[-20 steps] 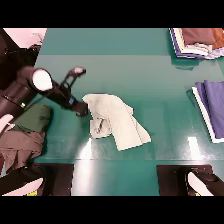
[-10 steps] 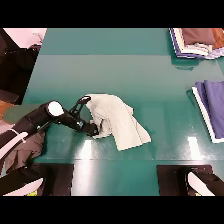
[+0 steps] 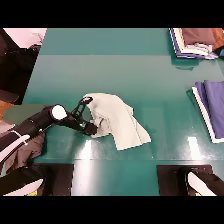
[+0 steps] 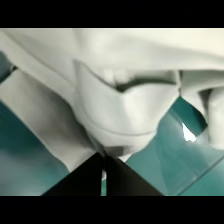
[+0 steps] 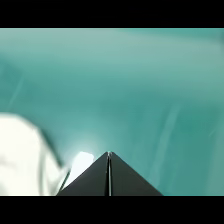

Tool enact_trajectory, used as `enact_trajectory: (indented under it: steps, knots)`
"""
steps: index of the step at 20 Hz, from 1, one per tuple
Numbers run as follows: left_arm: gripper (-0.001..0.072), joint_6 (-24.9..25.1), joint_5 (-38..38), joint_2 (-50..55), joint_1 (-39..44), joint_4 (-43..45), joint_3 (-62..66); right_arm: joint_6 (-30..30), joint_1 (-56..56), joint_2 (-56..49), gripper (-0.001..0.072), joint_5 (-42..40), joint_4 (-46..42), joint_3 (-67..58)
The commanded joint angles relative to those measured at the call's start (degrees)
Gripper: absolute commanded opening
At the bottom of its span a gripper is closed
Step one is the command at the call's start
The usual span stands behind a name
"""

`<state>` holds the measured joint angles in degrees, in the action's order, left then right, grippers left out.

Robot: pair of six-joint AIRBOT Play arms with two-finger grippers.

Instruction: Fold the shirts.

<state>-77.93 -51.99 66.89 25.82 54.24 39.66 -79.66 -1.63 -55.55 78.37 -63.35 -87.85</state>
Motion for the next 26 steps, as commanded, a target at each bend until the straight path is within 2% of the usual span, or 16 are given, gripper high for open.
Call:
enact_trajectory:
  steps: [1, 2, 3, 4, 6, 9, 11, 14, 15, 16, 18, 19, 20, 21, 24, 26]
  knots:
    - [0.0028, -3.10, -4.83, -0.09, -3.48, 7.43, 3.82, 0.17, -0.04, 2.19, 0.0014, 5.03, 8.33, 11.74]
    - [0.0029, -3.10, -6.71, -0.07, -4.63, 8.76, 5.44, 0.26, -0.07, 3.10, 0.0062, 5.55, 11.37, 17.59]
    - [0.0029, -3.08, -8.11, -0.07, -5.55, 9.53, 6.99, 0.39, -0.09, 3.61, 0.0355, 5.86, 14.45, 24.26]
    - [0.0029, -3.08, -8.68, -0.07, -5.99, 9.68, 8.11, 0.66, -0.57, 3.58, 0.0536, 5.57, 16.87, 30.38]
    - [0.0029, -3.10, -8.50, -0.07, -5.90, 9.57, 9.31, 3.08, -4.28, 2.25, 0.0533, 2.43, 20.50, 41.72]
    - [0.0029, -3.08, -8.63, -0.07, -5.81, 9.62, 9.46, 5.84, -16.63, -2.25, 0.0532, -8.17, 22.84, 51.17]
    - [0.0029, -3.10, -8.72, -0.07, -5.81, 9.62, 9.46, 6.64, -24.52, -6.73, 0.0532, -14.53, 23.04, 51.87]
    - [0.0029, -3.08, -8.79, -0.07, -5.81, 9.64, 9.46, 6.88, -31.80, -13.88, 0.0530, -18.12, 22.77, 48.28]
    - [0.0029, -3.08, -8.79, -0.07, -5.81, 9.64, 9.46, 7.23, -32.63, -15.87, 0.0489, -18.25, 22.73, 46.73]
    - [0.0029, -3.08, -8.83, -0.07, -5.81, 9.64, 9.46, 7.63, -32.92, -17.66, 0.0405, -18.23, 22.69, 45.22]
    - [0.0029, -3.08, -9.22, -0.07, -5.81, 9.66, 9.46, 7.80, -32.83, -20.48, 0.0303, -18.21, 21.84, 42.38]
    - [0.0029, -3.08, -9.33, -0.07, -5.81, 9.66, 9.46, 7.76, -32.81, -21.38, 0.0301, -18.23, 20.00, 41.03]
    - [0.0030, -3.08, -9.44, -0.07, -5.81, 9.73, 9.46, 7.76, -32.76, -21.94, 0.0232, -18.21, 18.23, 39.85]
    - [0.0030, -3.06, -9.60, -0.07, -5.81, 9.84, 9.46, 7.76, -32.79, -22.03, 0.0019, -18.16, 16.48, 38.88]
    - [0.0029, -3.10, -9.94, -0.07, -5.95, 10.51, 9.79, 7.08, -32.52, -20.33, 0.0011, -17.70, 10.29, 35.80]
    - [0.0028, -3.15, -12.50, -0.07, -7.61, 13.46, 12.70, 2.58, -30.36, -16.72, 0.0011, -15.15, 2.97, 32.50]
